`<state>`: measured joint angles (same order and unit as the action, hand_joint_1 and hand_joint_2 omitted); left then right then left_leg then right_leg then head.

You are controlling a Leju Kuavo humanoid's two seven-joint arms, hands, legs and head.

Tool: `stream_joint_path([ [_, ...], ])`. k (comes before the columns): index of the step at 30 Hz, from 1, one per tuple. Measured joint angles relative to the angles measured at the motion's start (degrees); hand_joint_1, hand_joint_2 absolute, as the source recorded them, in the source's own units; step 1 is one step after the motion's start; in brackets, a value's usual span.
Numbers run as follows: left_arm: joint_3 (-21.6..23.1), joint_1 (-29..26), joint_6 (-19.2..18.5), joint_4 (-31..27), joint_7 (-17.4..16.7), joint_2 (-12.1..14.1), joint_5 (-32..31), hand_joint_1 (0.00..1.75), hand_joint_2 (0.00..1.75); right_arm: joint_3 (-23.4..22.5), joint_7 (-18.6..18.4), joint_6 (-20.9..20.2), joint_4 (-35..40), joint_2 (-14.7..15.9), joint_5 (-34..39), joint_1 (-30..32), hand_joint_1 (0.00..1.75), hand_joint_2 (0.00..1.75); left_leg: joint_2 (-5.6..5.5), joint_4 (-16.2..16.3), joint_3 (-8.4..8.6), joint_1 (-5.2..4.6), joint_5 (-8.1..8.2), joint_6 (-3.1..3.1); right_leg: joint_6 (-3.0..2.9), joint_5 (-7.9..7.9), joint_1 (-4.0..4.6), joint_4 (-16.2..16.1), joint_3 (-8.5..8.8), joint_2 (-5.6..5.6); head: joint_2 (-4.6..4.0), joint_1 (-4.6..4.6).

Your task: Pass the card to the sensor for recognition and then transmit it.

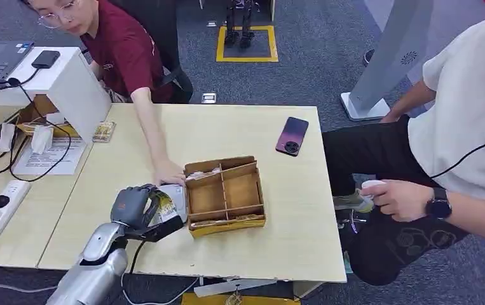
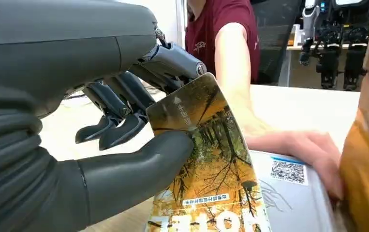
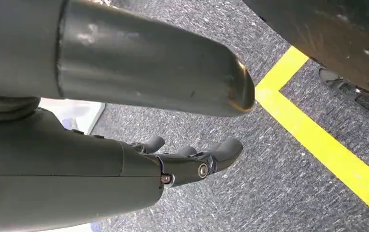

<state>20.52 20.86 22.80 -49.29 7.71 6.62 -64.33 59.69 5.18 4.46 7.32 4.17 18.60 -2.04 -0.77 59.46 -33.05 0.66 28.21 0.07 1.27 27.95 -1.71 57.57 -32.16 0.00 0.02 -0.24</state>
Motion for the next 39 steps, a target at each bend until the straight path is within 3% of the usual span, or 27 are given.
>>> stream_joint_path([
  [12, 0.4, 0.3, 1.2, 5.6, -2.5, -0.2, -5.5, 1.75, 1.75, 1.1, 0.0, 0.0, 0.0, 0.0, 0.0, -0.2, 0.0, 0.0, -0.11, 0.0, 0.0, -0.02, -0.07, 0.08, 0.02, -0.01, -0.02, 0.0, 0.09, -0.15, 0.0, 0.0],
  [20, 0.4, 0.6, 1.7, 6.6, -1.6, -0.5, -4.3, 1.75, 1.75, 1.2, 0.0, 0.2, 0.0, 0.0, 0.1, -0.3, 0.0, 0.0, -0.13, 0.0, 0.02, -0.05, -0.1, 0.12, 0.07, -0.04, -0.07, 0.0, 0.11, -0.16, 0.0, -0.02],
  [24, 0.4, 0.6, 1.1, 6.6, 0.5, -0.5, -1.1, 1.75, 1.75, 1.2, 0.0, 0.2, 0.0, 0.0, 0.2, -0.3, 0.0, 0.0, -0.15, 0.0, 0.03, -0.05, -0.11, 0.12, 0.07, -0.04, -0.07, 0.0, 0.12, -0.19, 0.0, -0.02],
  [27, -0.1, 0.5, -0.1, 6.1, 3.5, -0.6, 4.4, 1.75, 1.75, 1.2, 0.0, 0.2, 0.0, 0.0, 0.5, -0.3, 0.0, 0.0, -0.2, 0.0, 0.02, -0.05, -0.13, 0.15, 0.07, -0.04, -0.07, 0.0, 0.14, -0.25, 0.0, -0.02],
  [29, -1.6, -0.1, -2.6, 4.6, 8.4, -1.2, 14.1, 1.75, 1.75, 1.3, 0.0, 0.2, 0.0, 0.0, 0.6, -0.3, 0.0, 0.0, -0.21, 0.0, 0.02, -0.06, -0.14, 0.16, 0.08, -0.05, -0.08, 0.0, 0.14, -0.26, 0.0, -0.04],
  [31, -5.1, -1.3, -10.2, 1.5, 16.1, -3.0, 32.7, 1.75, 1.75, 1.6, 0.0, 0.2, 0.0, 0.0, 0.7, -0.3, 0.0, 0.0, -0.23, 0.0, -0.01, -0.07, -0.15, 0.18, 0.09, -0.06, -0.09, 0.0, 0.13, -0.28, 0.0, -0.02],
  [32, -7.0, -2.0, -13.6, -0.6, 18.2, -3.9, 40.6, 1.75, 1.75, 1.7, 0.0, 0.3, 0.0, 0.0, 0.8, -0.3, 0.0, 0.0, -0.22, 0.0, -0.03, -0.07, -0.15, 0.18, 0.1, -0.06, -0.09, 0.0, 0.13, -0.27, 0.0, -0.02],
  [33, -8.9, -2.4, -15.9, -2.9, 19.2, -4.8, 47.5, 1.75, 1.75, 1.9, 0.0, 0.3, 0.0, -0.1, 0.9, -0.3, 0.0, 0.0, -0.2, 0.1, -0.04, -0.06, -0.15, 0.19, 0.11, -0.07, -0.09, 0.0, 0.11, -0.24, 0.0, 0.02],
  [35, -11.5, -2.5, -17.4, -6.7, 18.4, -6.2, 54.7, 1.75, 1.75, 2.1, -0.2, 0.3, 0.0, -0.1, 1.0, -0.3, 0.0, 0.0, -0.18, 0.1, -0.07, -0.06, -0.14, 0.19, 0.13, -0.08, -0.09, 0.0, 0.09, -0.2, 0.0, -0.02],
  [39, -14.6, -2.3, -17.6, -12.4, 18.2, -7.0, 58.3, 1.75, 1.75, 2.5, -0.3, 0.5, 0.0, -0.2, 1.1, -0.3, 0.0, 0.0, -0.16, 0.1, -0.05, -0.05, -0.14, 0.19, 0.13, -0.08, -0.08, 0.0, 0.06, -0.19, 0.0, -0.02],
])
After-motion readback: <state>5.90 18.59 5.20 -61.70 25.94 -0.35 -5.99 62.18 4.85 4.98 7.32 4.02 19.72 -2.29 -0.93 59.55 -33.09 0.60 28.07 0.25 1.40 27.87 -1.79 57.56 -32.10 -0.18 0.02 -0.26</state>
